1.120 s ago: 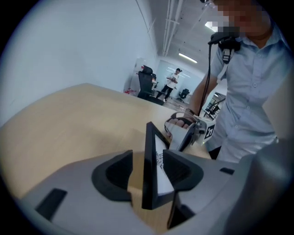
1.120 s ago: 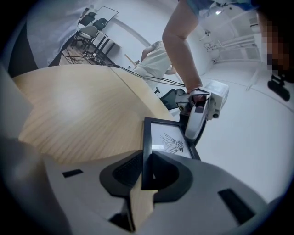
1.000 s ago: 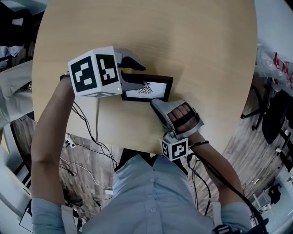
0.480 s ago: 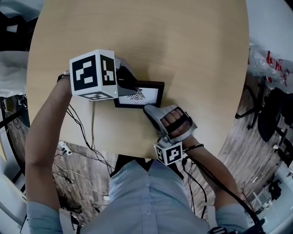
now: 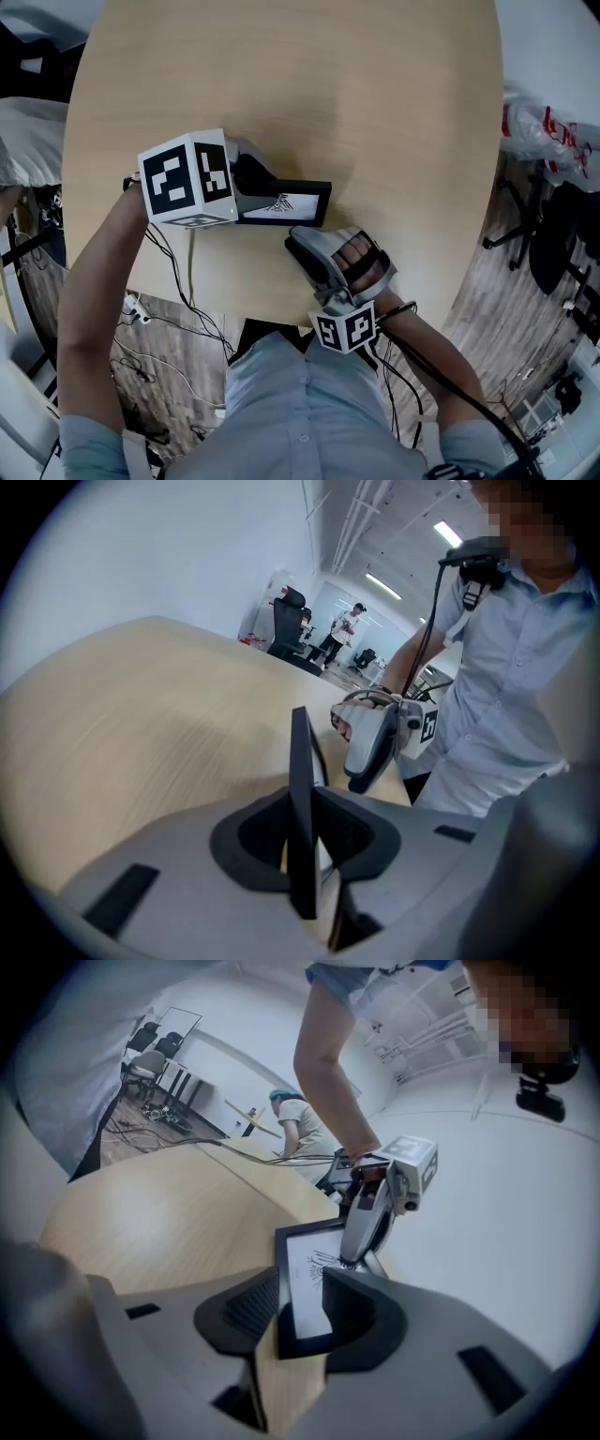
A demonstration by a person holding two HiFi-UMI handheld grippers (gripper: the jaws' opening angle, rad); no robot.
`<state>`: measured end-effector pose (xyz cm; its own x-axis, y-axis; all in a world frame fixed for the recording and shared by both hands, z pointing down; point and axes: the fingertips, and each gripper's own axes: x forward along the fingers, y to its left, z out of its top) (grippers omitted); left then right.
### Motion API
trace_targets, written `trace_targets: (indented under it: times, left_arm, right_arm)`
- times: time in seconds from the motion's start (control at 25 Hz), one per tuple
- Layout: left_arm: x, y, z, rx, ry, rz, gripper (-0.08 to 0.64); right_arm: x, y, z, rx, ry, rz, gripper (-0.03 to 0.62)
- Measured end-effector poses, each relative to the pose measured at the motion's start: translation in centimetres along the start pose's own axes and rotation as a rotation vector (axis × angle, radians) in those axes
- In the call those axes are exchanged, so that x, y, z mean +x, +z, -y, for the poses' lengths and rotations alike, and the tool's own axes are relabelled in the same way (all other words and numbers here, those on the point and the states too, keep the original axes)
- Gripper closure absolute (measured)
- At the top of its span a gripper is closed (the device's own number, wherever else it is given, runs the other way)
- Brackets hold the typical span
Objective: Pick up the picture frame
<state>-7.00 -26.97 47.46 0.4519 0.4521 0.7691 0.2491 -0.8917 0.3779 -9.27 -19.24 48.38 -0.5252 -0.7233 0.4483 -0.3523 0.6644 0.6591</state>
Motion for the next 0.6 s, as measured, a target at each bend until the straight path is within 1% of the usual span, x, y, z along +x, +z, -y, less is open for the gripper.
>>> trace_targets:
  times: [0.2,0.32,0.4,0.52,0.6]
  left_arm:
    - [0.1,-0.5,0.3,-0.022,0.05,0.011,0.489]
    - [0.2,-0.7,0.5,-0.049,0.094,0.038,0.489]
    - [0.4,-0.7,0.7,-0.069,0.125,0.064,0.491]
    - [0.5,-0.6,1.9,-0.098,0.163,0.093,0.491]
    - [-0.3,0.4,3.3,-0.113,0.214,0.128,0.491]
  right_arm:
    - [-1.3,-0.1,0.7,0.072,-0.026,-0.003,0.453]
    - [-2.2,-0.6,1.1,0.116,-0.041,-0.019,0.459]
    - [-3.0,-0.9,1.6,0.166,-0.057,-0.022,0.469]
    - [-4.7,-1.1,2.5,0.246,-0.095,-0.024,0.485]
    - [-6.4,-0.8,3.6,0.288,-0.137,-0.014,0.506]
